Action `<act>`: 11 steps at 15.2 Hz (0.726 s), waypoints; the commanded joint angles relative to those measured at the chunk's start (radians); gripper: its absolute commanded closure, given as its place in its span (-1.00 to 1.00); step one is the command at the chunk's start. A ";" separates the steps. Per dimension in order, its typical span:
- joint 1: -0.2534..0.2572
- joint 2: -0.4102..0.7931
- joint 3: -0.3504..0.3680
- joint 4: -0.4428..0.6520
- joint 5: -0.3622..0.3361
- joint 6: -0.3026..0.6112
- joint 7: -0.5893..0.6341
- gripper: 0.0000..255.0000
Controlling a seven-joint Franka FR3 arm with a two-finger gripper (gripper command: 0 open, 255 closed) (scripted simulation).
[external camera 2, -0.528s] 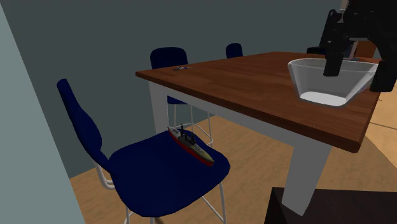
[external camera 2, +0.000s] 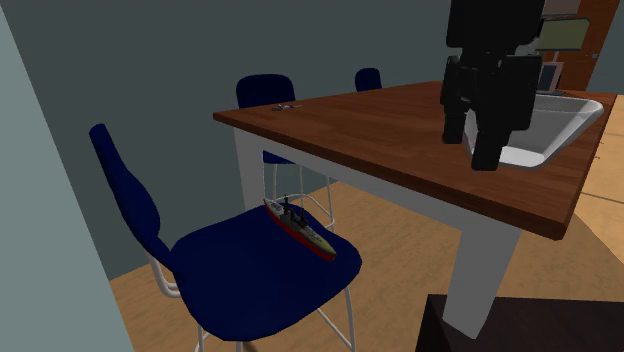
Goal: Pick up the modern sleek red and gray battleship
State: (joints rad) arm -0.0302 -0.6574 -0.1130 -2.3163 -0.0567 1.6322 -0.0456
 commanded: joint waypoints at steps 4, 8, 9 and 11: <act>-0.029 0.154 -0.044 0.026 -0.007 0.135 0.018 -1.00; -0.049 0.284 -0.080 0.069 -0.003 0.226 0.026 -1.00; -0.053 0.318 -0.089 0.083 0.000 0.246 0.028 -1.00; -0.063 0.385 -0.108 0.113 0.008 0.285 0.030 -1.00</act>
State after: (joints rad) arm -0.0879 -0.3007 -0.2127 -2.2085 -0.0514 1.8930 -0.0197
